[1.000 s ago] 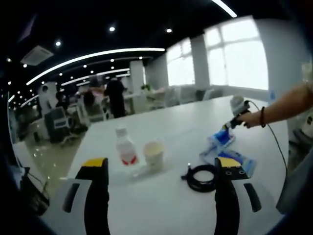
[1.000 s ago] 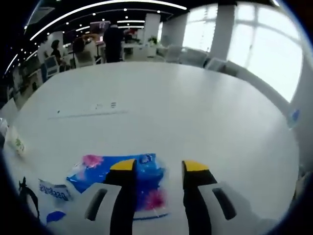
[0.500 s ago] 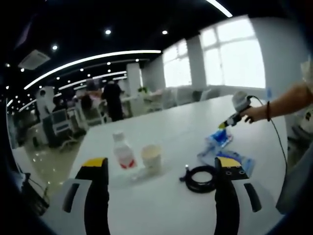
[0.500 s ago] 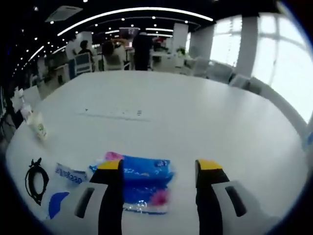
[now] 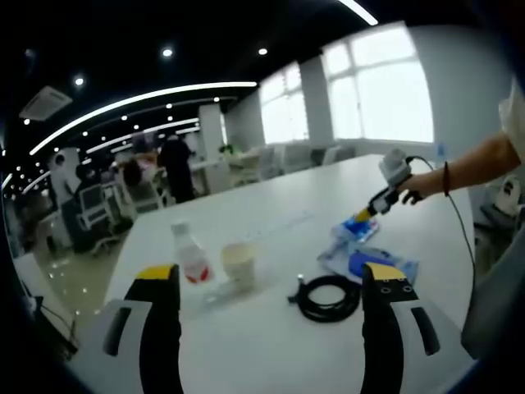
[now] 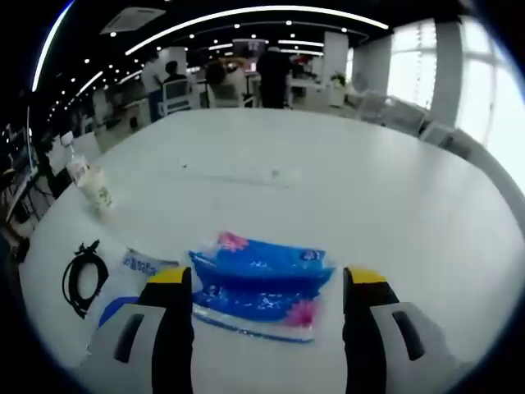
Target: Arrange the tabletop items into an orderly group along one side of the table until the central work area is clear of visible clutter.
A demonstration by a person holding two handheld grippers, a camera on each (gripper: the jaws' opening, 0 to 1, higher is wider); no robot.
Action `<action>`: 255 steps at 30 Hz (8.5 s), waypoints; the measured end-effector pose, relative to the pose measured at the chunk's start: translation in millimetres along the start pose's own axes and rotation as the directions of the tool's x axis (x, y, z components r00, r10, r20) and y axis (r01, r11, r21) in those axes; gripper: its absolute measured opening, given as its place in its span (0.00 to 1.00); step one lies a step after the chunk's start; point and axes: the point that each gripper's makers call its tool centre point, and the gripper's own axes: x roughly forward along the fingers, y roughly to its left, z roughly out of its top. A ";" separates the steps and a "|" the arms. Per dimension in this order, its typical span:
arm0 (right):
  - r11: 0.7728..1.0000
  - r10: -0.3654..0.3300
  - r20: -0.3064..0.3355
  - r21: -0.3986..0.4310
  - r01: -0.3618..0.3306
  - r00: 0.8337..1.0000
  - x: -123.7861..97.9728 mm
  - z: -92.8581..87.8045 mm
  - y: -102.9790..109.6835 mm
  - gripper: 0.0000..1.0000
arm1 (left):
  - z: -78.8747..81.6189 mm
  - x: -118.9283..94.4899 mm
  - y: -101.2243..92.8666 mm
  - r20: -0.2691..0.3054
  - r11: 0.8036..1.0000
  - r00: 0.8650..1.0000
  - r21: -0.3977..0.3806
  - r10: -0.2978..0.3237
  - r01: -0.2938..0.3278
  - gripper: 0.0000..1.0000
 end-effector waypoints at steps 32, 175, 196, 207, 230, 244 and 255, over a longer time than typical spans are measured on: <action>0.988 -0.157 -0.101 -0.030 0.155 0.982 7.6 -32.7 -41.6 0.02 | -3.6 -1.2 7.7 -0.007 1.000 1.000 -0.014 0.021 -0.021 0.86; 0.870 0.037 -0.136 0.492 0.035 0.990 -102.7 -119.7 156.3 0.91 | -23.1 141.7 -98.1 -0.087 0.913 0.909 0.001 -0.407 0.409 0.92; 0.830 0.026 -0.142 0.555 0.058 0.990 -95.9 -122.5 162.8 0.64 | -61.9 212.0 -118.8 -0.187 0.882 0.874 0.068 -0.448 0.466 0.76; 0.789 0.045 -0.157 0.612 0.061 0.987 -96.6 -124.6 168.2 0.46 | -83.6 227.6 -124.7 -0.285 0.840 0.827 0.110 -0.485 0.531 0.44; 0.748 0.067 -0.209 0.657 0.090 0.976 -96.2 -133.8 169.3 0.19 | -111.1 235.9 -137.8 -0.418 0.782 0.760 0.165 -0.497 0.602 0.05; 0.768 0.103 -0.180 0.639 0.037 0.978 -95.8 -125.9 174.4 0.02 | -110.0 238.8 -135.7 -0.405 0.811 0.790 0.169 -0.460 0.559 0.00; 0.812 0.082 -0.189 0.582 0.044 0.979 -100.5 -121.3 164.8 0.01 | -104.3 229.7 -133.6 -0.422 0.818 0.798 0.193 -0.430 0.543 0.00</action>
